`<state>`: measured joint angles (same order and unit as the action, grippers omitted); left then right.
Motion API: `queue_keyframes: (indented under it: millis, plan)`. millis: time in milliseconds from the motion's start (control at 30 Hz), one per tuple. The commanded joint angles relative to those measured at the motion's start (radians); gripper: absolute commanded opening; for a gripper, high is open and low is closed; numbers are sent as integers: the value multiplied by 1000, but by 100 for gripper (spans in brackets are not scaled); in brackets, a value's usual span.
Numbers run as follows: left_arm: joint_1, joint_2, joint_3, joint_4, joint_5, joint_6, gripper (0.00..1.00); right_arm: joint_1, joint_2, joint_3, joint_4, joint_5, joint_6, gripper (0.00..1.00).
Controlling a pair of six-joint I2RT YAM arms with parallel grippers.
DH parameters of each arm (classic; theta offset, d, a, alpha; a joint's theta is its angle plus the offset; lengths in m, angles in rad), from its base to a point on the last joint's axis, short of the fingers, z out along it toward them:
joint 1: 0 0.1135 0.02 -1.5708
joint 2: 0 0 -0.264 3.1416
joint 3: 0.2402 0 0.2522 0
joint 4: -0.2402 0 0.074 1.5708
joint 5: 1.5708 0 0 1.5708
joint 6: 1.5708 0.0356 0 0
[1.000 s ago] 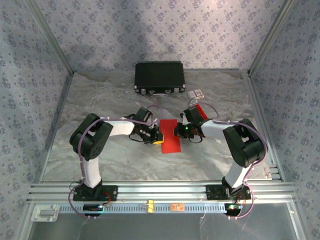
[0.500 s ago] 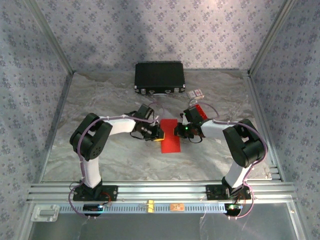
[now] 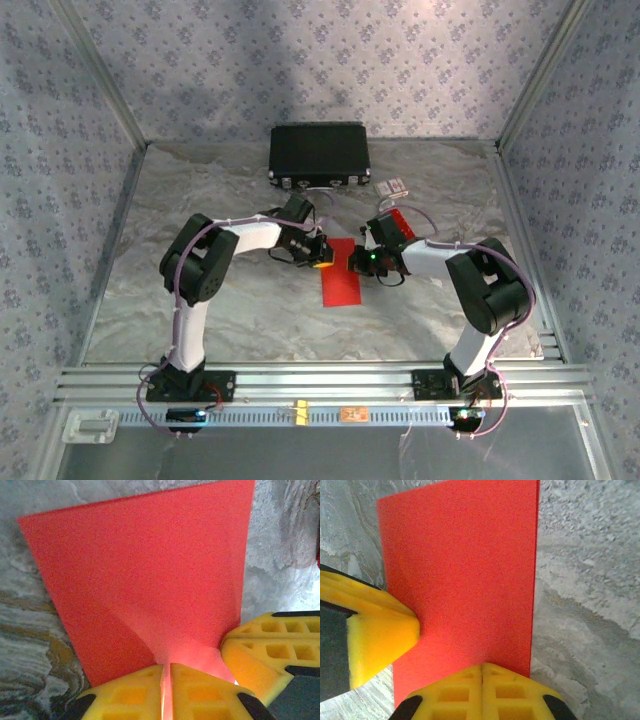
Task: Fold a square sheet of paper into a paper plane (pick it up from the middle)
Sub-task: First fold the square sheet of paper in half at the center of the table.
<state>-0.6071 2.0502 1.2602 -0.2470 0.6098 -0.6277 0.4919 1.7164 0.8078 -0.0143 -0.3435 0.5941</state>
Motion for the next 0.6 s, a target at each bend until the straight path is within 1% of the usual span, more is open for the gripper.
queue_keyframes:
  millis: [0,167,267,367,567]
  plan:
    - [5,10,16,-53,-23,41,12,7,34,-54,-151,80,0,2]
    - [16,5,61,-57,4,47,13,7,29,-49,-151,77,-7,3]
    - [26,10,101,-56,19,53,16,7,29,-42,-154,73,-12,3]
    - [36,29,145,-77,21,66,16,7,24,-34,-157,70,-19,3]
    - [50,86,176,-88,20,72,16,8,20,-24,-158,60,-25,4]
